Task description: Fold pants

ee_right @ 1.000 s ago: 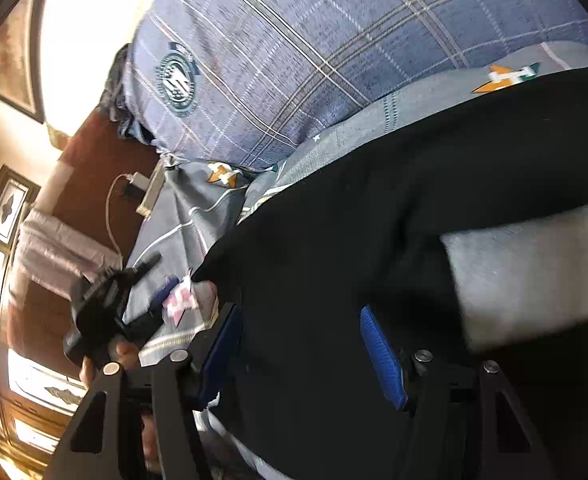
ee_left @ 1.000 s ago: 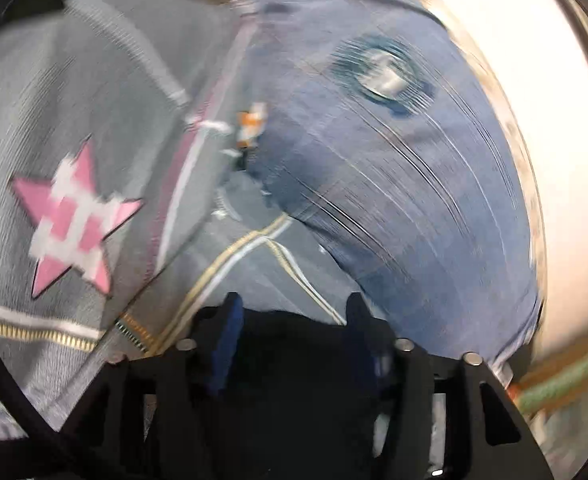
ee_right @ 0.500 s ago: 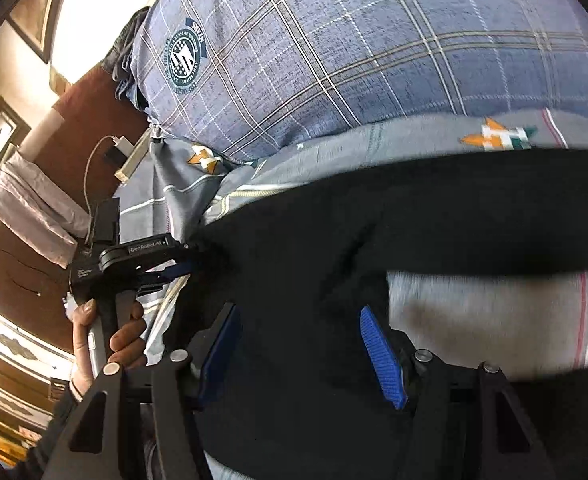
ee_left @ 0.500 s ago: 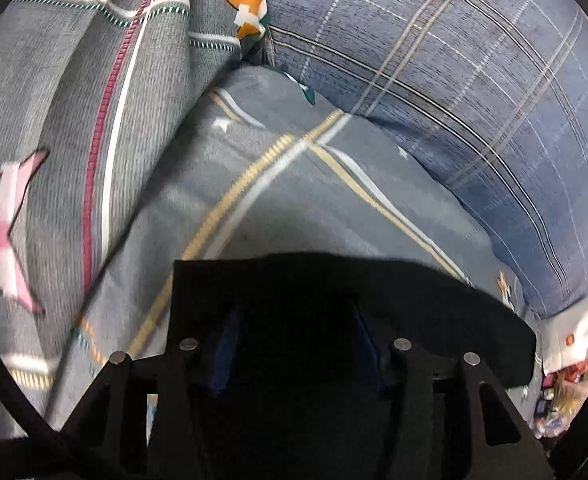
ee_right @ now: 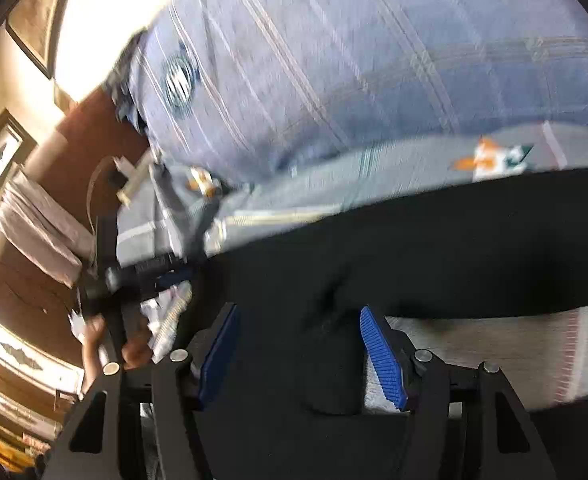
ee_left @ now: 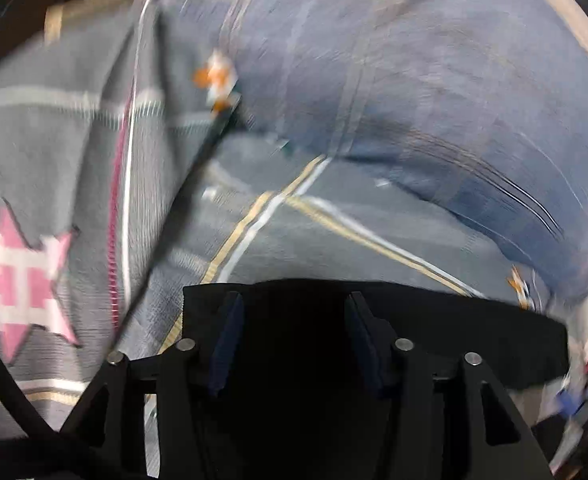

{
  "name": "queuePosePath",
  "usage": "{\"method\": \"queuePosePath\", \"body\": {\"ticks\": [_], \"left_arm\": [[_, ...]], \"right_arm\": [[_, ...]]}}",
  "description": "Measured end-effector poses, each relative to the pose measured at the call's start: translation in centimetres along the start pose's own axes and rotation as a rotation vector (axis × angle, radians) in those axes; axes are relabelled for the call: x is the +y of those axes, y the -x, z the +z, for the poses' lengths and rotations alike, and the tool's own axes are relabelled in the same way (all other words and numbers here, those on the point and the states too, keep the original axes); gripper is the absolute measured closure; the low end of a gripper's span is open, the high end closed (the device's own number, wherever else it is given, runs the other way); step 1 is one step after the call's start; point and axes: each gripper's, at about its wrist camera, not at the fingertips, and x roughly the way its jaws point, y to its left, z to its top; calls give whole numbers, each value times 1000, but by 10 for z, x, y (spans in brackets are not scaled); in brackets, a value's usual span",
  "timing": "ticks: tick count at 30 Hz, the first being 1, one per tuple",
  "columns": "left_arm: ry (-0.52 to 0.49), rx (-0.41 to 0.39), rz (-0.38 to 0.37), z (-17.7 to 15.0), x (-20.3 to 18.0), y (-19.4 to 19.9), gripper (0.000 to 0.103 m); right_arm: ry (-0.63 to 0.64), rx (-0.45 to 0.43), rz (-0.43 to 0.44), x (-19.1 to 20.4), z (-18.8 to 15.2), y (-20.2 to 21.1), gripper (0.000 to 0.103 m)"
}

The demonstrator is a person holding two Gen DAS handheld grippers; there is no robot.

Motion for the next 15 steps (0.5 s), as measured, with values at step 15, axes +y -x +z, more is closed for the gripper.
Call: {"method": "queuePosePath", "body": {"ticks": [15], "left_arm": [[57, 3, -147, -148, -31, 73, 30]], "right_arm": [[-165, -60, -27, -37, -89, 84, 30]]}}
